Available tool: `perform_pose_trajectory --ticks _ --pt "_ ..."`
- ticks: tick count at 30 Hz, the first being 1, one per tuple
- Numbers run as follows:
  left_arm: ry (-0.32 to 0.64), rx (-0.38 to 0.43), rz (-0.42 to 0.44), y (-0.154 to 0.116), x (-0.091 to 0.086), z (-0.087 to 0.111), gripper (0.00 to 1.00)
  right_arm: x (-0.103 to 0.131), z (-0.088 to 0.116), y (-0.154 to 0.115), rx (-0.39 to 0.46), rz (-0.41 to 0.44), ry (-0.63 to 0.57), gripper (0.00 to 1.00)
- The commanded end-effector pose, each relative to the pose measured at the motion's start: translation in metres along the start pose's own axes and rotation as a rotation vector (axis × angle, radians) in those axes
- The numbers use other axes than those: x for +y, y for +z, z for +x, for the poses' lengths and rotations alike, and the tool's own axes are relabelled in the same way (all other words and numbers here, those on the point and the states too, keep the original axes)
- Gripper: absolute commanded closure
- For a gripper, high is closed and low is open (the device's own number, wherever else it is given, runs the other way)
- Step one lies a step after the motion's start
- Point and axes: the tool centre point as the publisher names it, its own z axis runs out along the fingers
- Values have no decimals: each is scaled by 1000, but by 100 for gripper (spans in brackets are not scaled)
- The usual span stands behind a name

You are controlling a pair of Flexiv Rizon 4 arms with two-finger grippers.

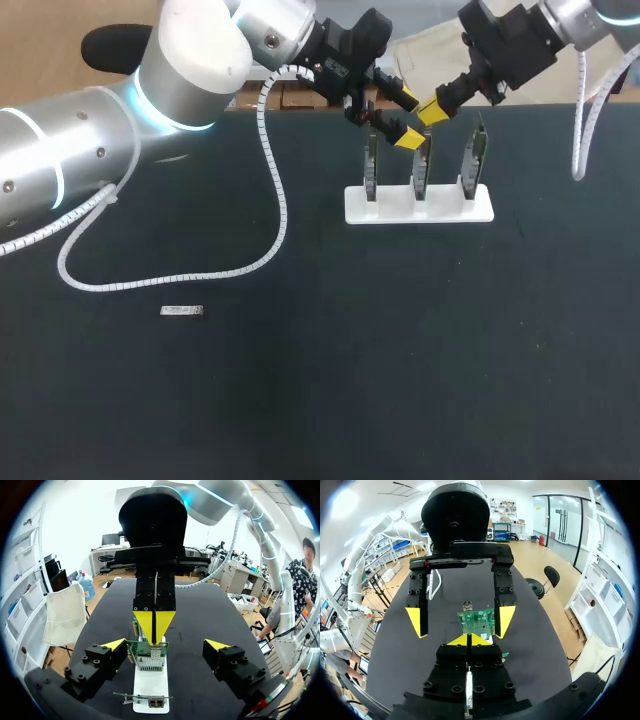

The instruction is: Pick up the optical module with the left hand, and insert it into the network port with the right hand.

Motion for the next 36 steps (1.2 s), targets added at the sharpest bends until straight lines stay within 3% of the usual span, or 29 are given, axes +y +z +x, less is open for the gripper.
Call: perform_pose_trajectory --ticks 1,22,31,36 --pt "1 2 3 0 1 0 0 -2 3 2 0 -2 2 100" --pt "1 2 3 0 1 0 0 1 10 7 -17 -13 43 100" --pt "1 2 3 0 1 0 0 1 -11 -19 -110 -3 15 100" --pt "1 2 3 0 1 0 0 -3 -9 -42 -138 12 6 100"
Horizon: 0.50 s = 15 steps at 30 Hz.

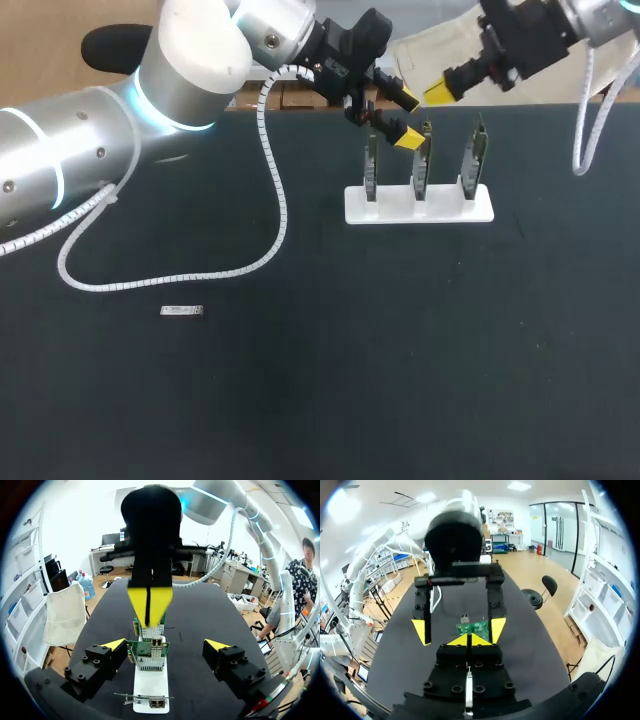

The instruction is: Pick up the optical module with the left hand, and insert it into the network port with the right hand.

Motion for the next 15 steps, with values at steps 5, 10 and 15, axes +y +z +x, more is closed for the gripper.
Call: perform_pose_trajectory --ticks 5,10,15 --pt "1 2 3 0 1 0 0 1 16 -38 -13 -12 -3 100" --pt "1 2 3 0 1 0 0 -3 33 -55 1 -16 9 100" --pt "1 2 3 0 1 0 0 -5 48 -65 13 -22 25 100"
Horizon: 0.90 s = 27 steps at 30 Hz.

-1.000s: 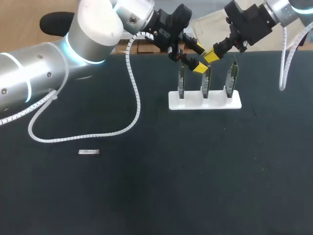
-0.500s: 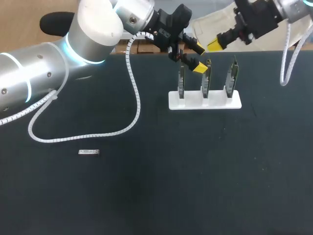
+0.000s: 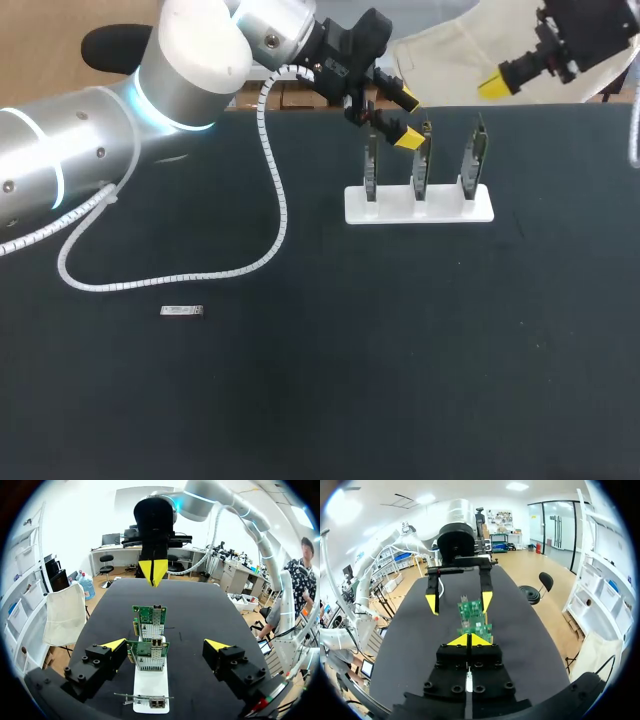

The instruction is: Pick up the optical module with the left hand, and insert it into the network port with the right hand.

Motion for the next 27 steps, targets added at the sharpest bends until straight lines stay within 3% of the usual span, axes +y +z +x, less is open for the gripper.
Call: perform_pose_trajectory --ticks 1,9,27 --pt "1 2 2 0 1 0 0 -2 11 -7 3 -15 6 100" --pt "1 2 2 0 1 0 0 0 23 -9 29 -66 -7 100" --pt "1 2 2 0 1 0 0 9 34 -8 35 -64 19 100"
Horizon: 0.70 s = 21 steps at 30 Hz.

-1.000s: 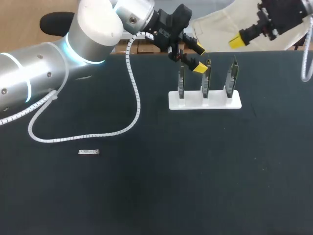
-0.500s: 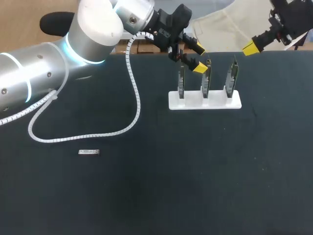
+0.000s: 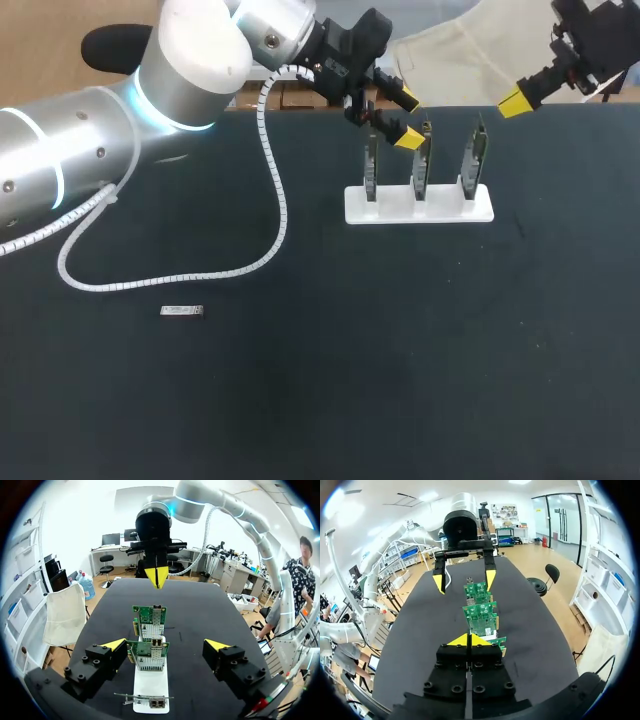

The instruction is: Pick up the optical module with the left hand, and insert it into the network port with the right hand.

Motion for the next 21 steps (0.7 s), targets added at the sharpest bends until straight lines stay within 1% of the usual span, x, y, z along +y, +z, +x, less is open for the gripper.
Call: perform_pose_trajectory --ticks 1,12,16,17,18,21 --pt "1 2 3 0 1 0 0 5 2 1 -2 10 1 100" --pt "1 2 3 0 1 0 0 9 1 5 13 2 0 100" --pt "1 2 3 0 1 0 0 9 1 5 17 12 -5 100" --pt "1 2 3 0 1 0 0 8 1 6 38 55 6 66" --pt "1 2 3 0 1 0 0 8 1 6 38 55 6 0" --pt "1 2 3 0 1 0 0 8 1 6 38 55 6 0"
